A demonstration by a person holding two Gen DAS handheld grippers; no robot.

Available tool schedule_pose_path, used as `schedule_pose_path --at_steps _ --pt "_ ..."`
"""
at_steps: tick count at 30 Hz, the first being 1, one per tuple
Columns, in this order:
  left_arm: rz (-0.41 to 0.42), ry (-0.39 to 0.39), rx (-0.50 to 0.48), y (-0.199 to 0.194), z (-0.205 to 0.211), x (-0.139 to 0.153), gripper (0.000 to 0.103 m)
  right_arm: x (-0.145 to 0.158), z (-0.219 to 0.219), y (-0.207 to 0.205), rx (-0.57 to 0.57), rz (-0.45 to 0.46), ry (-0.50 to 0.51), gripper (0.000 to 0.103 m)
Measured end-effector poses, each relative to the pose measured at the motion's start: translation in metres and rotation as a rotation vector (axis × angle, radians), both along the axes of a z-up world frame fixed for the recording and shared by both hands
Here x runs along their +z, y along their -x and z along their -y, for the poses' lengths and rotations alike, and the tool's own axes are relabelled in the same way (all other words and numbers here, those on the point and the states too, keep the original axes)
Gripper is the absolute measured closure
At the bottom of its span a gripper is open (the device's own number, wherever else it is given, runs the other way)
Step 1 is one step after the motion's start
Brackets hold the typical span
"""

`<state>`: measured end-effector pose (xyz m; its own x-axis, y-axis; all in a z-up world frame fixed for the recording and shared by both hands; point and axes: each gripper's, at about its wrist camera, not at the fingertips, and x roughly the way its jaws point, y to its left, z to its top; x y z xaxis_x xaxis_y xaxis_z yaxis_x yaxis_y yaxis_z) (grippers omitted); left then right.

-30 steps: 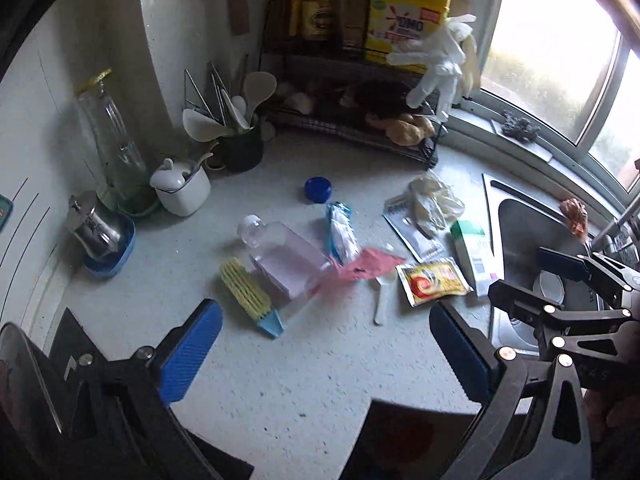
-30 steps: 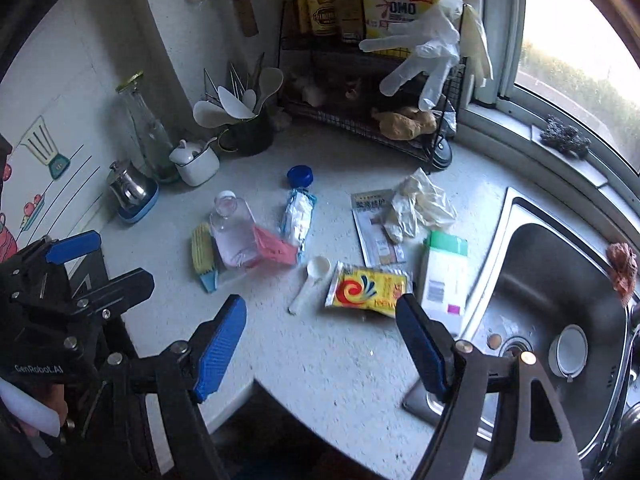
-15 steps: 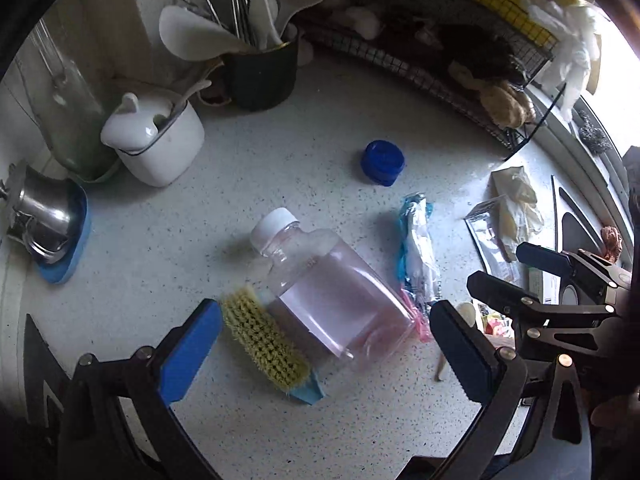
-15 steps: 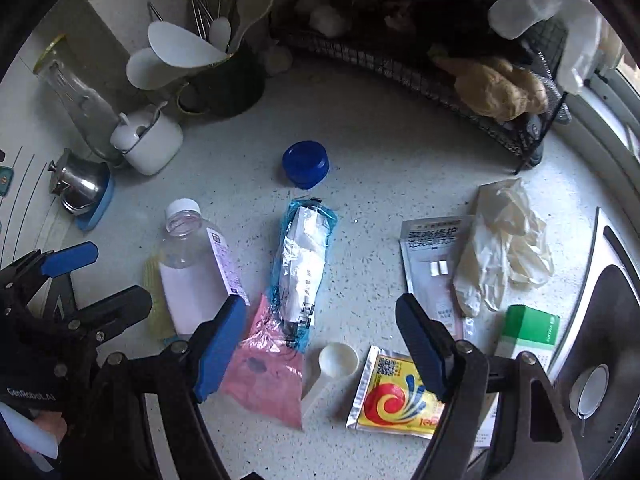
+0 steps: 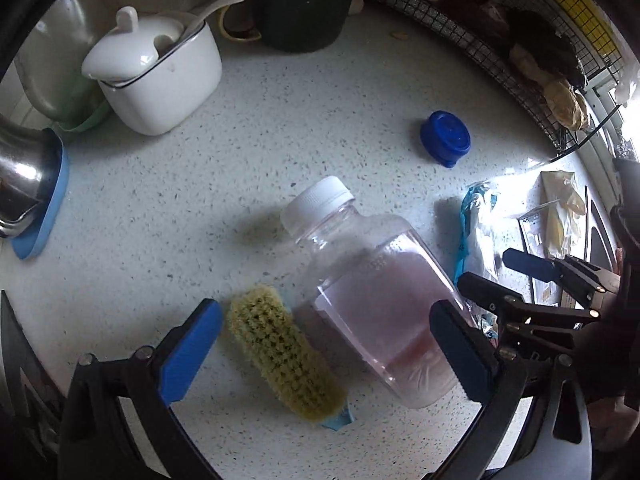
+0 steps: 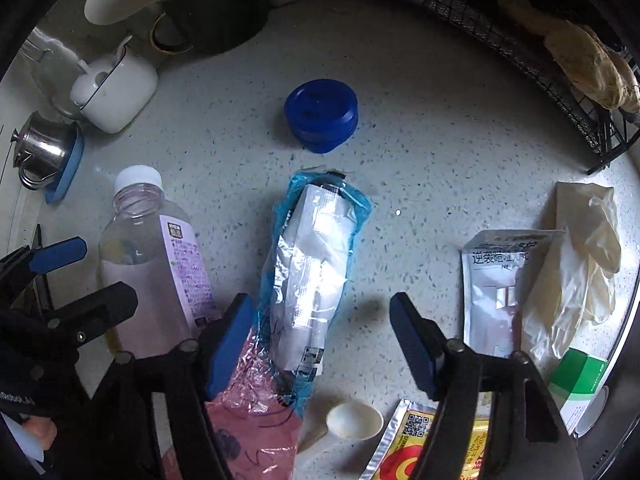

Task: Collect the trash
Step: 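Close the right gripper on the blue-wrapped packet, then close the left gripper on the clear plastic bottle while the right gripper holds the packet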

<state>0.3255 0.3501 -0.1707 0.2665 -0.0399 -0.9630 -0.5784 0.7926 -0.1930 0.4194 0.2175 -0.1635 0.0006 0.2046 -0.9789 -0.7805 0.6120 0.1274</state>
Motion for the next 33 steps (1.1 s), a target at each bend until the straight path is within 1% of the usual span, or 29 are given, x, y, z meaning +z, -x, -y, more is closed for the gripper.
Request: schedule_pose_path --at_steps 1,2,3,4,5,6,9,13,17,18,19,22,24,30,33 --pt "0.0 0.0 0.001 0.0 0.001 0.0 0.0 0.001 0.0 0.001 0.002 0.009 -0.003 0.045" --pt "0.0 0.005 0.005 0.001 0.001 0.0 0.0 0.0 -0.001 0.002 0.004 0.014 0.001 0.046" --pt "-0.001 0.01 0.01 0.002 0.0 -0.001 0.0 0.0 -0.001 0.004 0.009 0.022 0.0 0.053" --pt "0.0 0.015 0.013 0.003 0.002 -0.002 0.0 0.0 -0.003 0.001 0.011 0.025 -0.003 0.071" --pt "0.002 0.021 0.013 0.004 0.003 -0.001 0.0 0.0 -0.002 0.002 0.015 0.024 -0.008 0.08" --pt "0.003 0.023 0.013 0.007 0.003 -0.001 0.0 0.0 -0.001 0.004 0.02 0.02 -0.008 0.085" --pt "0.013 0.041 0.008 0.009 0.008 0.003 0.0 0.002 0.005 0.007 0.018 0.008 -0.021 0.09" --pt "0.051 0.048 0.001 0.008 0.019 0.014 0.0 0.017 0.017 0.007 -0.016 0.032 -0.05 0.091" --pt "0.088 0.019 0.022 0.003 0.025 0.026 0.0 0.037 0.026 0.005 -0.039 0.07 -0.071 0.091" --pt "0.092 0.008 0.028 0.001 0.026 0.027 0.0 0.037 0.031 0.003 -0.044 0.076 -0.075 0.091" --pt "0.088 0.005 0.033 -0.003 0.027 0.026 0.0 0.039 0.028 0.003 -0.048 0.083 -0.076 0.09" --pt "0.07 0.033 0.051 -0.009 0.025 0.014 0.0 0.04 0.028 0.0 -0.056 0.094 -0.071 0.09" --pt "0.045 0.039 0.056 -0.013 0.022 0.004 0.001 0.041 0.031 -0.004 -0.059 0.096 -0.067 0.09" --pt "-0.005 0.098 0.098 -0.023 0.012 -0.022 0.014 0.037 0.032 -0.014 -0.051 0.093 -0.054 0.09" --pt "-0.008 0.089 0.077 -0.024 0.011 -0.025 0.018 0.032 0.03 -0.012 -0.048 0.071 -0.048 0.09"
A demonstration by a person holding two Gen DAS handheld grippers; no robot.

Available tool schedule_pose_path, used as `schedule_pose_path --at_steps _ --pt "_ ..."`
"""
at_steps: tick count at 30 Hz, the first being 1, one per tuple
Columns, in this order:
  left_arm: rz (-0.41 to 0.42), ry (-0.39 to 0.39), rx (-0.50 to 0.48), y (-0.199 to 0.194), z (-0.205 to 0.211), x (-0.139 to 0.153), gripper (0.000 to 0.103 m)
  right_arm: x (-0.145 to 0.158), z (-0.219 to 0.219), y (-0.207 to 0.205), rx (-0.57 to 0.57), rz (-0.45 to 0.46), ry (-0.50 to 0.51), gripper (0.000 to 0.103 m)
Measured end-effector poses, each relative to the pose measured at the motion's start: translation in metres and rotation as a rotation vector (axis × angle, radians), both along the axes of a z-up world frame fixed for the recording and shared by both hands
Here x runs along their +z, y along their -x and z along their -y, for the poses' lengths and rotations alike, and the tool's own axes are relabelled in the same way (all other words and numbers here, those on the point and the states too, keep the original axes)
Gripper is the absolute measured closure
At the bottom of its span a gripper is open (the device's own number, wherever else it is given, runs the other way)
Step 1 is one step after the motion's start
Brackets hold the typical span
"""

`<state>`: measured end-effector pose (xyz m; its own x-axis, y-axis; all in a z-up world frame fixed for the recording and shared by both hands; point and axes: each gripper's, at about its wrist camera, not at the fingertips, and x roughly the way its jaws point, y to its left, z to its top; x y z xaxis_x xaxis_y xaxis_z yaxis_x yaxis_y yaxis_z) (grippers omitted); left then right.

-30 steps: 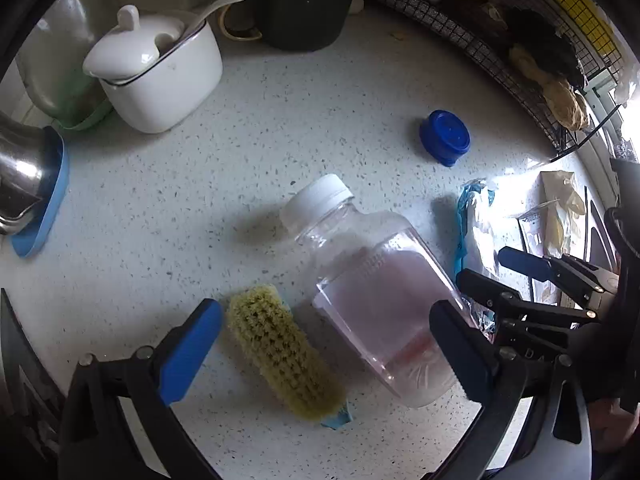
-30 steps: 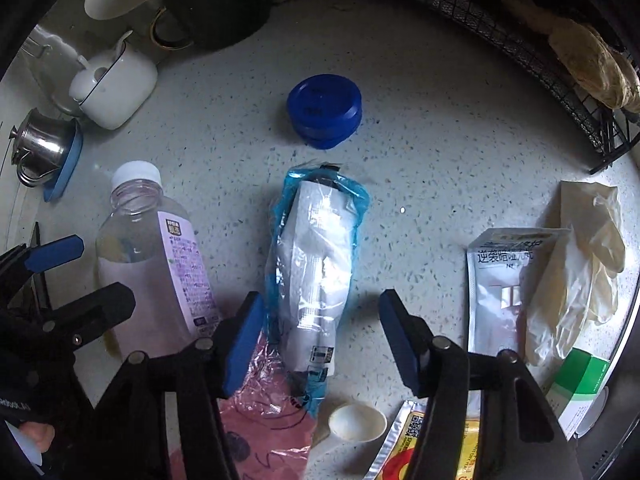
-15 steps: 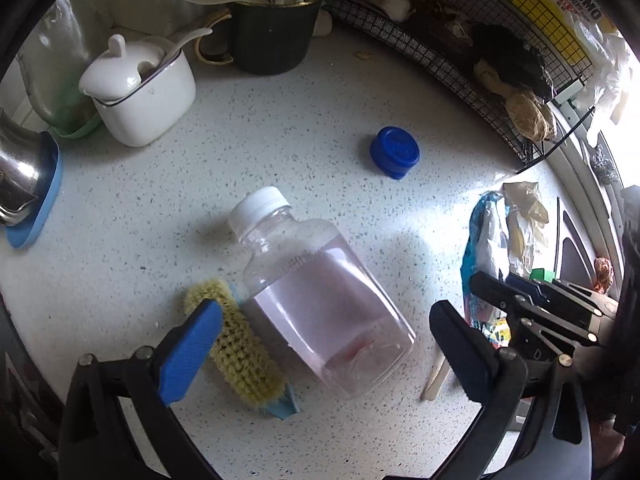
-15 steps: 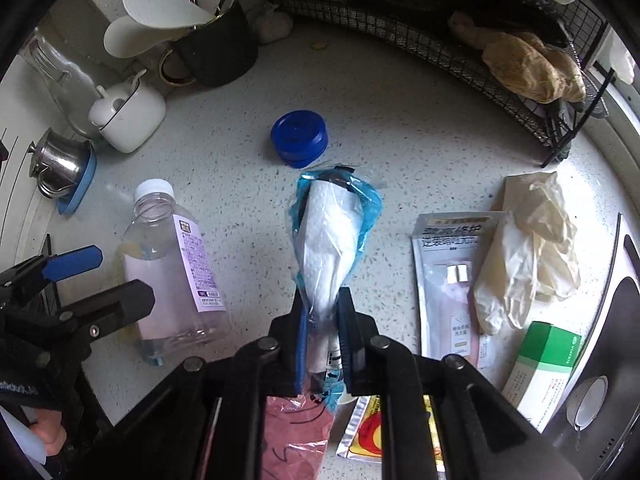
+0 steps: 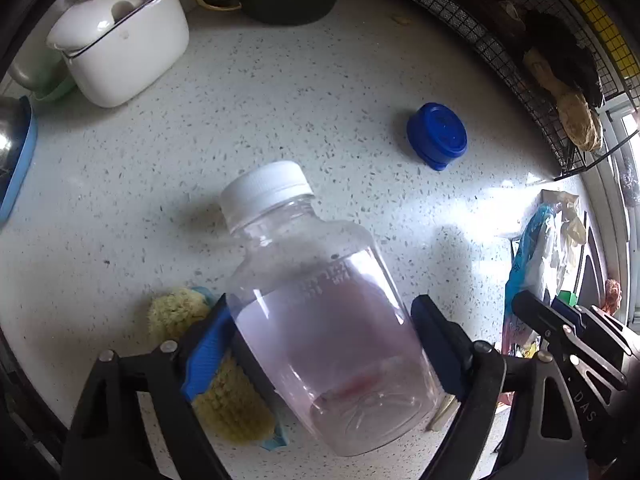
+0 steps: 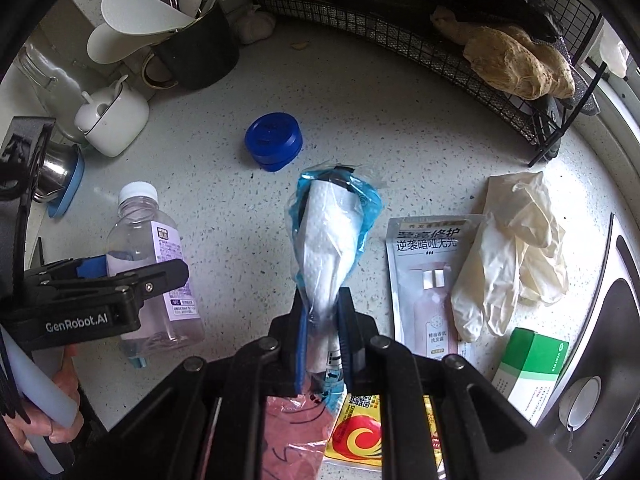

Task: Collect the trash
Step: 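Close the left gripper on the clear plastic bottle while the right gripper holds the packet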

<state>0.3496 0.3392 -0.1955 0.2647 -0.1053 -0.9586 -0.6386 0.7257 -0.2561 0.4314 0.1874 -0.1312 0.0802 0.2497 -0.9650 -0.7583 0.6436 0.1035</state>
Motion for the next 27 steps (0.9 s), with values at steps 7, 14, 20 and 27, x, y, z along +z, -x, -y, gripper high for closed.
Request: schedule_pose_path --at_steps 7,14,20,27 --pt "0.028 0.009 -0.061 0.001 0.013 0.0 0.022 -0.004 0.005 -0.004 -0.017 -0.02 -0.011 0.09" --pt "0.066 -0.007 -0.124 0.005 0.036 0.009 0.028 0.005 0.025 0.002 -0.041 -0.014 -0.032 0.09" --pt "0.041 -0.044 -0.19 0.009 0.057 0.014 0.03 0.015 0.049 0.01 -0.078 -0.011 -0.055 0.09" --pt "0.06 -0.048 -0.232 0.02 0.078 0.021 0.031 0.023 0.076 0.025 -0.104 -0.014 -0.076 0.09"
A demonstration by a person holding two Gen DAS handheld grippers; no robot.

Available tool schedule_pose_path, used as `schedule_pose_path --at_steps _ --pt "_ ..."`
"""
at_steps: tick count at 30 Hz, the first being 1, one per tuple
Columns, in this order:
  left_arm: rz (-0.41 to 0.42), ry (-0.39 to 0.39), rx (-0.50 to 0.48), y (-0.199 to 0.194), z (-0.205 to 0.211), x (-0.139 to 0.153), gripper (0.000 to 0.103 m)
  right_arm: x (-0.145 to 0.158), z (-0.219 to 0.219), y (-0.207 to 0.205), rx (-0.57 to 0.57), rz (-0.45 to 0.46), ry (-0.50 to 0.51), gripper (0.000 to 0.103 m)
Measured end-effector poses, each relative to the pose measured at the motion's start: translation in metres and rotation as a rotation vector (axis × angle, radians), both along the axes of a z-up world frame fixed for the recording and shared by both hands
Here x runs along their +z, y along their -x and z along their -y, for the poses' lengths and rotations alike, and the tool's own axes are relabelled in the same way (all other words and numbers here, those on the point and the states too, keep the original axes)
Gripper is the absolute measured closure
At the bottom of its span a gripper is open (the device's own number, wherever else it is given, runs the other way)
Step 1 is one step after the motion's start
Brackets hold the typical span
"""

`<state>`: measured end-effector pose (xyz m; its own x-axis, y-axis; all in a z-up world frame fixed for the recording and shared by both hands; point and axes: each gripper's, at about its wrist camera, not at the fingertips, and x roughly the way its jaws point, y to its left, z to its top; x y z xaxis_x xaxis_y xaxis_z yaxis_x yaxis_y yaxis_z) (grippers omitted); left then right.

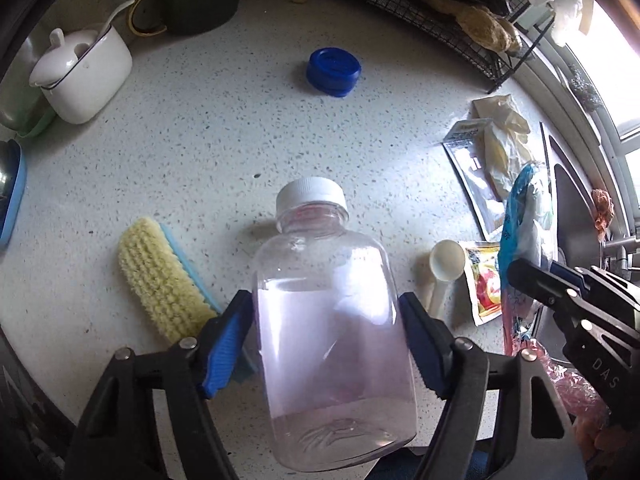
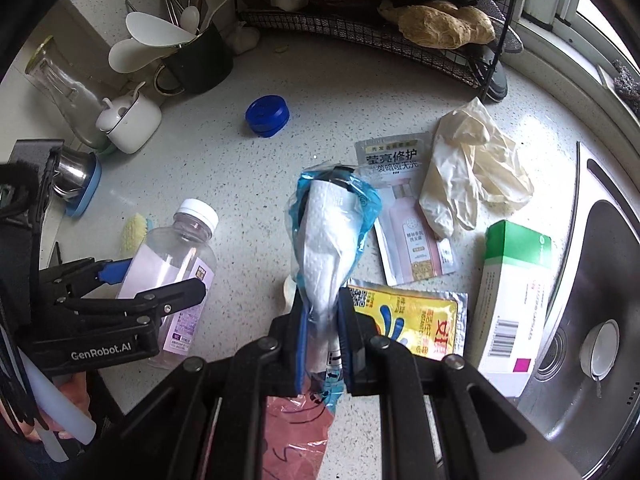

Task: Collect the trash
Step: 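Close the left gripper on the clear plastic bottle while the right gripper holds the packet, then carry the bottle and blue packet down toward the red bin with both tools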

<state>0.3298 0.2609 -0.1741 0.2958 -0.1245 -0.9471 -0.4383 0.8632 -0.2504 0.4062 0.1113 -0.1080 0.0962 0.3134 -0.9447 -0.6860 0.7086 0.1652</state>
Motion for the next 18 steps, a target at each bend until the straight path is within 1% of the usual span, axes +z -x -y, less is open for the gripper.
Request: schedule_pose_path --at_steps 4,9,14,18 --pt "0.046 -0.009 -0.021 0.006 0.019 0.02 0.031 0.006 0.017 0.017 -0.019 0.003 -0.023 0.09" --pt "0.102 -0.039 -0.064 0.025 0.052 0.051 0.032 0.03 0.049 0.038 -0.042 0.025 -0.068 0.09" --pt "0.159 -0.079 -0.112 0.056 0.097 0.077 0.032 0.052 0.096 0.069 -0.078 0.072 -0.104 0.09" --pt "0.191 -0.104 -0.154 0.085 0.142 0.088 0.032 0.064 0.139 0.101 -0.11 0.094 -0.128 0.09"
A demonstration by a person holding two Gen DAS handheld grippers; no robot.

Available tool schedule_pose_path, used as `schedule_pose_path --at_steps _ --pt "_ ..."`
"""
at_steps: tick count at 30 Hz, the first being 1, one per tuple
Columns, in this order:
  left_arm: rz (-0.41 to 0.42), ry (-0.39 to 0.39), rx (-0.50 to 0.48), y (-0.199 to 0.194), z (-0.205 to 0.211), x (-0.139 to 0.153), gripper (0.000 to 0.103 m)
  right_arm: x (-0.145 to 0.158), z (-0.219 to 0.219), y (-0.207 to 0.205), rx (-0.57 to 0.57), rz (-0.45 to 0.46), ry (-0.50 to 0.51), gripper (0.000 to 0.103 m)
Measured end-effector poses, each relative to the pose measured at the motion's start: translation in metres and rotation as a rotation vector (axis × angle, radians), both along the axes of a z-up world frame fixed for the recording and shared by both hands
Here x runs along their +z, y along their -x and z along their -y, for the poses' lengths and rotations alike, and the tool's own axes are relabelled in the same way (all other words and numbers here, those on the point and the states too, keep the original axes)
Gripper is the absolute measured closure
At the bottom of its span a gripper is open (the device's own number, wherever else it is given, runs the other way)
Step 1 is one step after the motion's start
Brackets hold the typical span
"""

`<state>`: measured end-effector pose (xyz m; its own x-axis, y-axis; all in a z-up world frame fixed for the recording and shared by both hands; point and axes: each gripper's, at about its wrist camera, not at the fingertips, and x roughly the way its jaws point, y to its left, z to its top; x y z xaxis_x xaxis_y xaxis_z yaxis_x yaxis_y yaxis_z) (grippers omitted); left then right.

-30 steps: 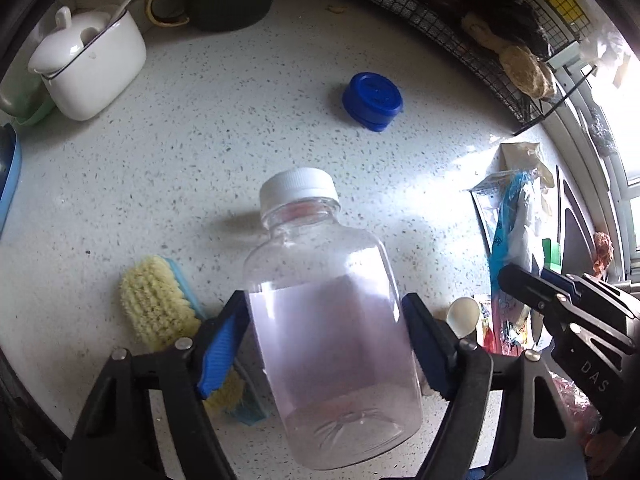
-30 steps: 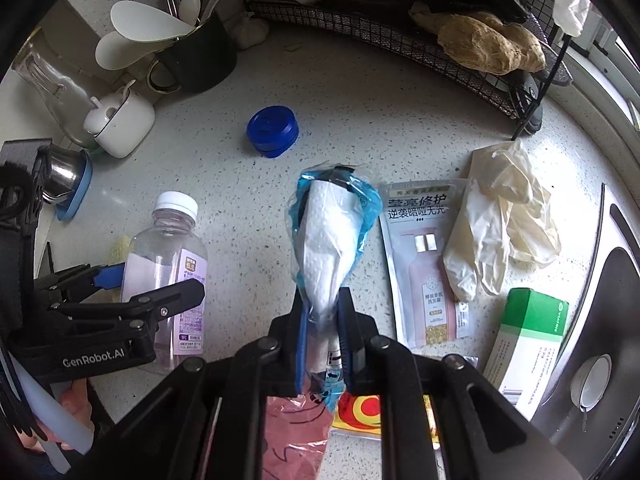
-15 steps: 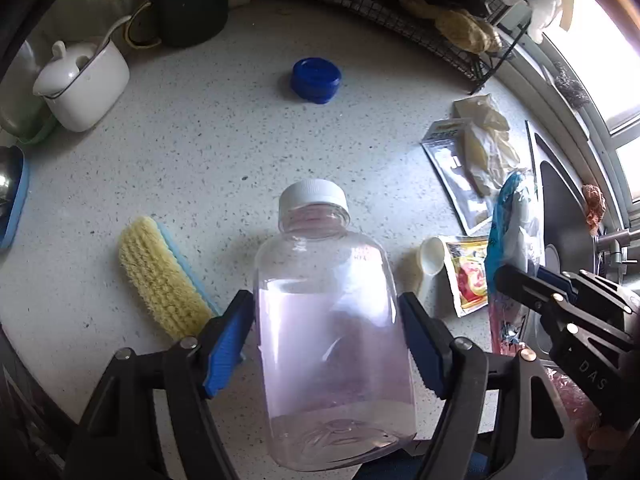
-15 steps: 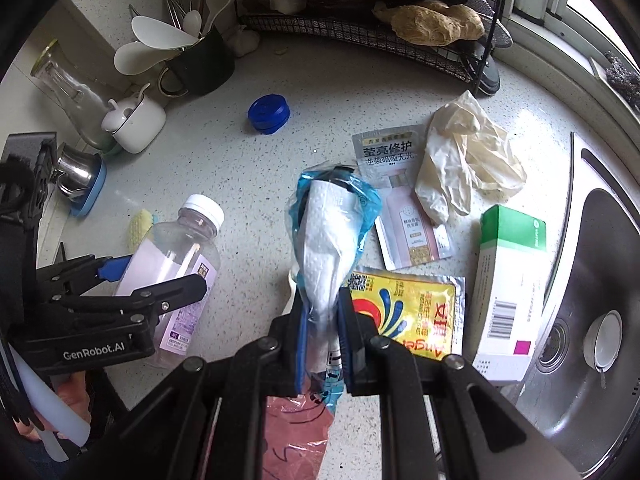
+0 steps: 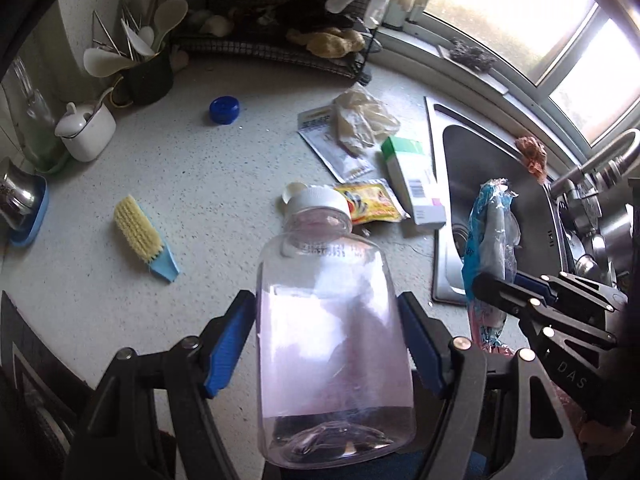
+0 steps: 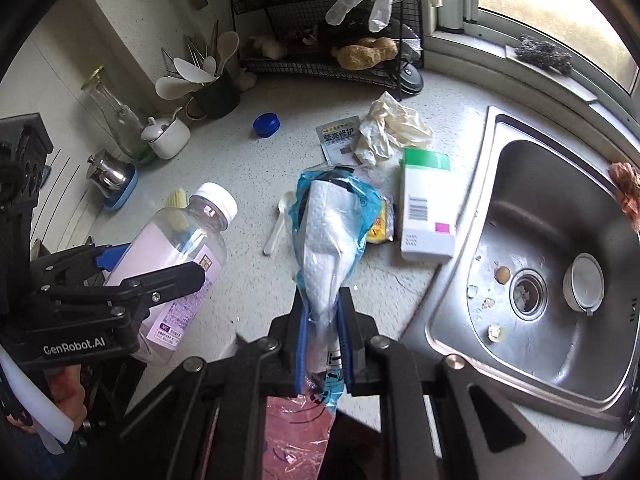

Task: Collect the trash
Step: 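Carry the bottle and blue packet down toward the red bin with both tools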

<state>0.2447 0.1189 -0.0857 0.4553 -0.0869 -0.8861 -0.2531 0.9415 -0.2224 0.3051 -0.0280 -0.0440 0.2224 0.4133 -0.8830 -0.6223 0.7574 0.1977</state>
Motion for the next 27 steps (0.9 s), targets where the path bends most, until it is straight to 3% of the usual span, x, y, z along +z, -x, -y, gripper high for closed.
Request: schedule_pose_path --at_steps 4,15,27 --pt "0.021 -0.033 -0.036 0.037 0.047 0.003 0.032 0.004 0.047 0.033 -0.046 0.034 0.0 0.09" --pt "0.008 -0.025 -0.164 0.123 0.155 -0.015 0.032 -0.014 0.154 0.128 -0.159 0.024 0.011 0.09" --pt "-0.126 0.044 -0.305 0.152 0.198 -0.099 0.033 -0.081 0.193 0.169 -0.277 -0.11 0.04 0.09"
